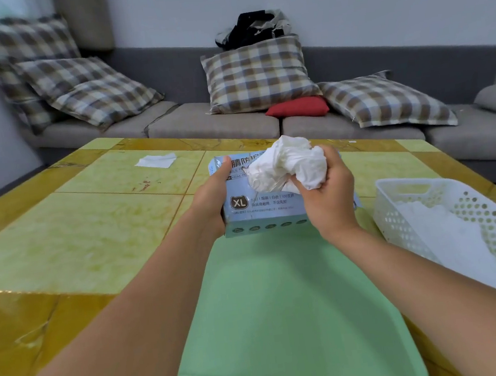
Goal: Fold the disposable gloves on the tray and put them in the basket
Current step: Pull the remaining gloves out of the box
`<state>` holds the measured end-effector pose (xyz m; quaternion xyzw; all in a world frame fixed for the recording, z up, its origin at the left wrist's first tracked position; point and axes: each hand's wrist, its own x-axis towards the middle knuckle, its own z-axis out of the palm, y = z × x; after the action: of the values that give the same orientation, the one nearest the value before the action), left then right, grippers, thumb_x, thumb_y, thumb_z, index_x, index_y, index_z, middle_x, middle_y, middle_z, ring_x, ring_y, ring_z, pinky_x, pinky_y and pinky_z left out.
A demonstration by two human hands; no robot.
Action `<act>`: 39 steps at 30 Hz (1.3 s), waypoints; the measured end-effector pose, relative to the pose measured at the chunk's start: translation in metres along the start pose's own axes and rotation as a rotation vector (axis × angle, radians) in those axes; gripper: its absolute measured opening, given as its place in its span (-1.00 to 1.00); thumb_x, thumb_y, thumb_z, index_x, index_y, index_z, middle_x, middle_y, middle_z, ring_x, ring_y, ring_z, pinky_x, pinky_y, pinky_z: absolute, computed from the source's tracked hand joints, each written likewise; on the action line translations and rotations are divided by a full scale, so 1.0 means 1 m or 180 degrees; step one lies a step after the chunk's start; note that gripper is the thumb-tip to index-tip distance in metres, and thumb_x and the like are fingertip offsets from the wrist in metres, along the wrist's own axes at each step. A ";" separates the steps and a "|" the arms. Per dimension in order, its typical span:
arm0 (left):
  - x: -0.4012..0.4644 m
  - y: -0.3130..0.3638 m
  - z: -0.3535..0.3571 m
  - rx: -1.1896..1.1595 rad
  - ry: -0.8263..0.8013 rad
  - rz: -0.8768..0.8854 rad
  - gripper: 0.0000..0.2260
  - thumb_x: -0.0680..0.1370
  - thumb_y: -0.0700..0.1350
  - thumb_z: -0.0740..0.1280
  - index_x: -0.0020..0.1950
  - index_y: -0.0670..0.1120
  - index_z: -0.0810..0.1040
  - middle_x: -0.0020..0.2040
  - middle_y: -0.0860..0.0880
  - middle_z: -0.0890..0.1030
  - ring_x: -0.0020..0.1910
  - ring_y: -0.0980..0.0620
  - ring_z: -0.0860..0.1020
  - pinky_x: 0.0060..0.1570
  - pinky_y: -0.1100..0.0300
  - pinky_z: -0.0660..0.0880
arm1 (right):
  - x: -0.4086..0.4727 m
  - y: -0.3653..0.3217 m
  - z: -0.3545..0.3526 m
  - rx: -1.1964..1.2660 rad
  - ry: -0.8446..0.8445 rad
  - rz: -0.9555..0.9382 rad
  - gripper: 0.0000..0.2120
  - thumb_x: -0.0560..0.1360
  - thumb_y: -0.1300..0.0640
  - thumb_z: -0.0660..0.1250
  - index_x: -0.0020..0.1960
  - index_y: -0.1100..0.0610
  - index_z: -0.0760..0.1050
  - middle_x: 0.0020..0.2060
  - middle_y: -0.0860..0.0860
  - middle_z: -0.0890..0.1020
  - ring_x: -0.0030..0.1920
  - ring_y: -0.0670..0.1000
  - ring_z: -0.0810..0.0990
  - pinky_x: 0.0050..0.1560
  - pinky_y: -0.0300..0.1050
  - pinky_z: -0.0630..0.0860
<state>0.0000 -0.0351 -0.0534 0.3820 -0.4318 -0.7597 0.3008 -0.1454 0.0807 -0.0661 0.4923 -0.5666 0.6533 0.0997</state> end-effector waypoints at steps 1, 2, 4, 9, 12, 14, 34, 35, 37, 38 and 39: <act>-0.002 0.002 -0.003 -0.0008 -0.0008 -0.0025 -0.57 0.57 0.25 0.33 0.25 -0.04 0.60 0.01 -0.13 0.74 -0.12 -0.18 0.73 -0.34 -0.02 0.64 | 0.001 -0.002 0.002 0.0097 0.0030 0.0032 -0.73 0.45 0.32 0.51 0.00 0.09 0.48 -0.20 -0.19 0.57 -0.20 -0.24 0.49 -0.14 -0.33 0.44; -0.003 0.004 -0.005 -0.0020 -0.0033 -0.0040 -0.57 0.58 0.25 0.32 0.26 -0.04 0.60 0.00 -0.13 0.74 -0.15 -0.18 0.73 -0.37 -0.01 0.63 | 0.003 -0.004 0.003 0.0185 0.0065 0.0060 -0.74 0.45 0.31 0.52 0.00 0.13 0.49 -0.18 -0.15 0.57 -0.19 -0.20 0.49 -0.12 -0.31 0.45; -0.006 0.009 -0.010 -0.0031 -0.0082 -0.0035 -0.56 0.59 0.24 0.30 0.28 -0.05 0.60 0.01 -0.14 0.73 -0.19 -0.16 0.73 -0.38 0.02 0.63 | 0.006 -0.009 0.006 0.0313 0.0156 0.0057 -0.74 0.43 0.31 0.53 0.00 0.15 0.49 -0.17 -0.06 0.58 -0.17 -0.13 0.50 -0.09 -0.26 0.46; -0.011 0.017 -0.019 0.0003 -0.0089 0.0025 -0.53 0.57 0.26 0.32 0.28 -0.07 0.61 0.04 -0.15 0.73 -0.07 -0.20 0.72 -0.24 -0.06 0.66 | 0.006 -0.017 0.009 0.0594 0.0217 0.0219 -0.73 0.43 0.35 0.52 0.00 0.16 0.49 -0.14 -0.05 0.60 -0.13 -0.10 0.54 -0.04 -0.16 0.51; -0.011 0.015 -0.027 0.0041 0.0141 0.0078 -0.54 0.55 0.26 0.35 0.25 -0.06 0.60 0.02 -0.13 0.73 -0.02 -0.22 0.71 -0.07 -0.17 0.66 | 0.006 -0.023 0.012 0.0522 0.0087 0.0269 -0.64 0.39 0.35 0.56 0.02 0.07 0.48 -0.12 -0.12 0.60 -0.11 -0.14 0.55 -0.03 -0.15 0.52; -0.010 0.012 -0.032 0.0017 0.0315 0.0131 -0.49 0.50 0.29 0.39 0.23 -0.08 0.60 0.01 -0.13 0.74 -0.01 -0.21 0.71 0.01 -0.22 0.64 | 0.009 -0.026 0.012 0.0197 -0.0413 0.0175 -0.45 0.31 0.33 0.62 0.13 0.00 0.44 -0.06 -0.18 0.58 -0.09 -0.22 0.55 -0.03 -0.24 0.51; -0.008 0.017 -0.058 -0.0070 0.0218 -0.0090 -0.52 0.56 0.23 0.35 0.30 -0.10 0.55 0.02 -0.18 0.73 -0.03 -0.24 0.71 -0.16 -0.14 0.66 | 0.002 -0.025 0.037 0.0995 -0.0043 0.0880 -0.64 0.27 0.40 0.60 -0.12 0.03 0.59 -0.20 -0.15 0.67 -0.19 -0.18 0.63 -0.12 -0.15 0.57; -0.008 0.017 -0.059 -0.0063 0.0213 -0.0095 -0.52 0.57 0.23 0.35 0.31 -0.10 0.54 0.02 -0.18 0.73 -0.03 -0.23 0.71 -0.18 -0.13 0.66 | 0.002 -0.026 0.036 0.1069 -0.0065 0.0906 -0.65 0.25 0.38 0.60 -0.12 0.05 0.60 -0.21 -0.15 0.68 -0.18 -0.16 0.63 -0.12 -0.14 0.58; -0.007 0.019 -0.060 -0.0113 0.0209 -0.0107 -0.53 0.58 0.22 0.34 0.31 -0.10 0.55 0.02 -0.17 0.73 -0.04 -0.23 0.71 -0.22 -0.11 0.66 | 0.004 -0.028 0.033 0.1151 -0.0032 0.0913 -0.68 0.21 0.30 0.59 -0.10 0.09 0.61 -0.19 -0.13 0.69 -0.15 -0.12 0.65 -0.11 -0.10 0.61; -0.006 0.019 -0.061 -0.0143 0.0205 -0.0113 -0.54 0.58 0.22 0.34 0.31 -0.09 0.56 0.02 -0.16 0.73 -0.05 -0.22 0.72 -0.24 -0.10 0.65 | 0.005 -0.028 0.033 0.1178 0.0000 0.0905 -0.68 0.20 0.29 0.59 -0.09 0.11 0.62 -0.17 -0.11 0.70 -0.13 -0.09 0.66 -0.09 -0.06 0.63; -0.006 0.019 -0.060 -0.0153 0.0199 -0.0122 -0.56 0.58 0.21 0.33 0.28 -0.09 0.57 0.01 -0.16 0.73 -0.08 -0.21 0.72 -0.27 -0.09 0.65 | 0.007 -0.029 0.032 0.1215 0.0033 0.0919 -0.66 0.21 0.30 0.61 -0.07 0.12 0.62 -0.14 -0.08 0.70 -0.10 -0.06 0.67 -0.05 -0.01 0.65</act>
<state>0.0559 -0.0648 -0.0544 0.4064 -0.3964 -0.7632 0.3086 -0.1124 0.0607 -0.0461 0.4127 -0.4967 0.7586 -0.0867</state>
